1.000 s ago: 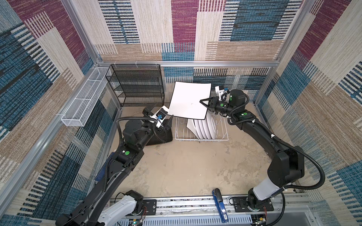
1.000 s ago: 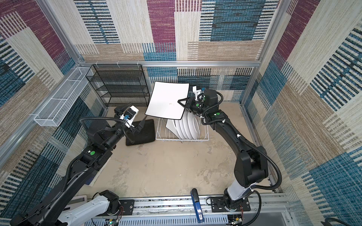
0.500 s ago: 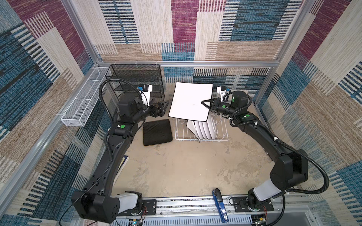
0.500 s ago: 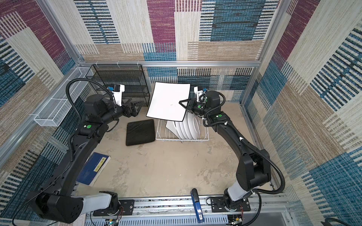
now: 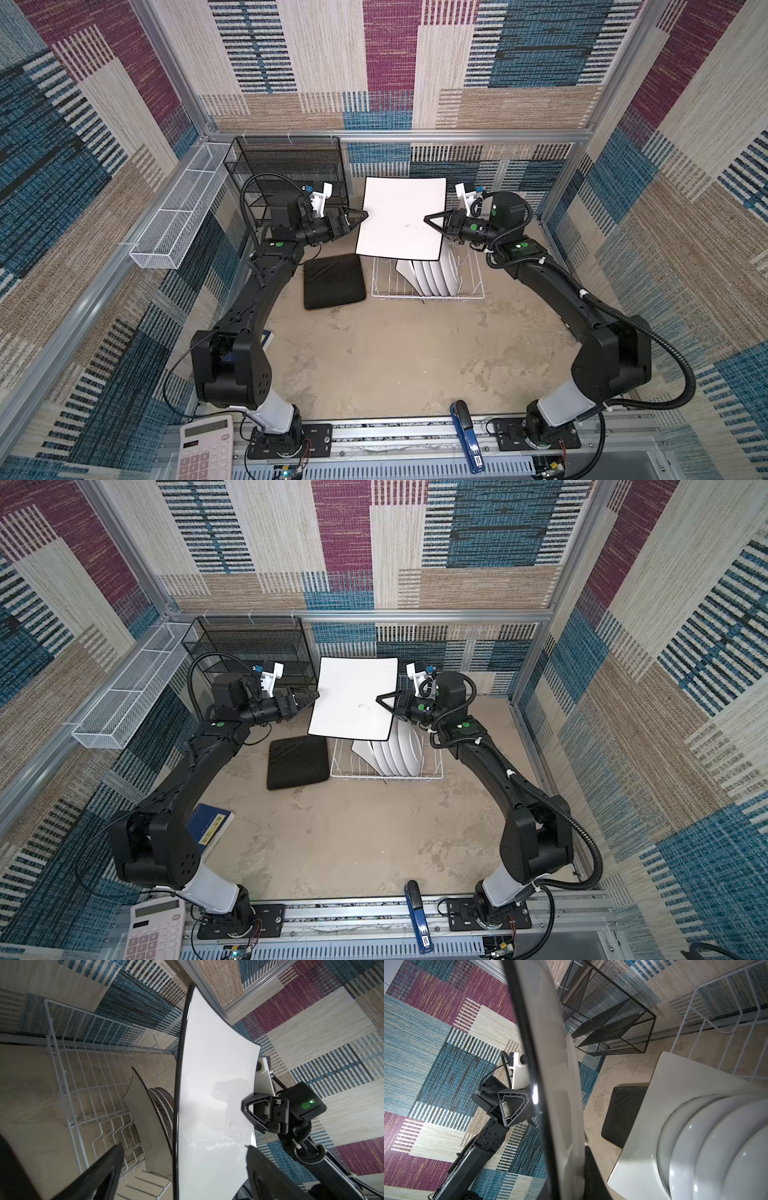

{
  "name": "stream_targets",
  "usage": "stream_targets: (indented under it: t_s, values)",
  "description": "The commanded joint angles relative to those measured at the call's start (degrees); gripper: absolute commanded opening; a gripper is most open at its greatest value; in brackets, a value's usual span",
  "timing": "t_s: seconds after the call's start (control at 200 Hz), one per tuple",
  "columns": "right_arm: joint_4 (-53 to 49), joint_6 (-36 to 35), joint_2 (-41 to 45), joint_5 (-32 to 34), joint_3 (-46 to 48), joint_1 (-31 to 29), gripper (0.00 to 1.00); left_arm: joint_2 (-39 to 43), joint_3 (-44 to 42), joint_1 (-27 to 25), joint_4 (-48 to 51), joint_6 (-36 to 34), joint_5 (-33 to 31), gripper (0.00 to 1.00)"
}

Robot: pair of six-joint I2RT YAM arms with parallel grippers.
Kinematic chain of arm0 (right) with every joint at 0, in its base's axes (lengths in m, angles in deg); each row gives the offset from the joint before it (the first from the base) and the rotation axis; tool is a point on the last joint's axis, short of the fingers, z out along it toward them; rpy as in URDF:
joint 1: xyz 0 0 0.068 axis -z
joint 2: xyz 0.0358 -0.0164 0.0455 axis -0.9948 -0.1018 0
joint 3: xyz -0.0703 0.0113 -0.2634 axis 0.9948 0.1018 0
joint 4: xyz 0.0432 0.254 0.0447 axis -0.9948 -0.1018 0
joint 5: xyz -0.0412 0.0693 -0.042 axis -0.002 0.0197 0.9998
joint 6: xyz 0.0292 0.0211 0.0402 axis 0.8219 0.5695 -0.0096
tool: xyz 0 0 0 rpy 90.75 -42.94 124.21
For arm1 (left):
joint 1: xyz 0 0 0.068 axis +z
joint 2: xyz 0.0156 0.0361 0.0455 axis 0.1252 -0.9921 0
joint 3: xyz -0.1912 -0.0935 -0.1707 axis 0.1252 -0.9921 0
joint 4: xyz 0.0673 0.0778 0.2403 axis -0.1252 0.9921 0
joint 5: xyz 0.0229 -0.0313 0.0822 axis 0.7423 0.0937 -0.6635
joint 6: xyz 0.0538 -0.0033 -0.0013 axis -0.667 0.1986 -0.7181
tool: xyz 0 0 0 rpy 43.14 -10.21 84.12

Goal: Unload the plates from the dish rack
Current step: 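Hold the plate with the right gripper while the left gripper regrasps its opposite edge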

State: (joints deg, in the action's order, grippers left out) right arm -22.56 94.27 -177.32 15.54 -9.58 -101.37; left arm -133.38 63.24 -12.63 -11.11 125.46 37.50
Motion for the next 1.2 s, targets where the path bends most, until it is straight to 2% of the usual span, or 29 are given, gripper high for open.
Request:
stream_targets:
  t_s: [0.0,0.13,0.24,0.701,0.942,1.197]
  values:
    - [9.32,0.13,-0.33,-3.27,-1.05,0.1,0.0,-2.44,0.79,-0.52,-7.64,8.28,7.48,0.91]
    - [9.14,0.29,-1.46,-4.6,-1.77,0.14,0.0,-4.16,1.51,-1.37,-7.78,8.53,10.03,0.87]
    - [9.23,0.13,-2.06,-4.92,-2.03,0.0,0.0,-4.73,1.87,-1.93,-7.75,8.54,11.92,0.8]
    - [9.06,-0.73,-4.03,-7.15,-3.09,-0.21,0.0,-4.89,0.21,-2.3,-10.54,10.06,15.68,0.32]
    - [8.19,-1.2,-4.64,-7.37,-3.18,-0.66,0.0,-6.09,0.13,-2.29,-11.21,11.32,15.62,0.19]
    - [7.81,-1.71,-4.45,-6.43,-2.65,-0.76,0.0,-5.44,0.11,-2.13,-11.68,11.59,15.74,0.0]
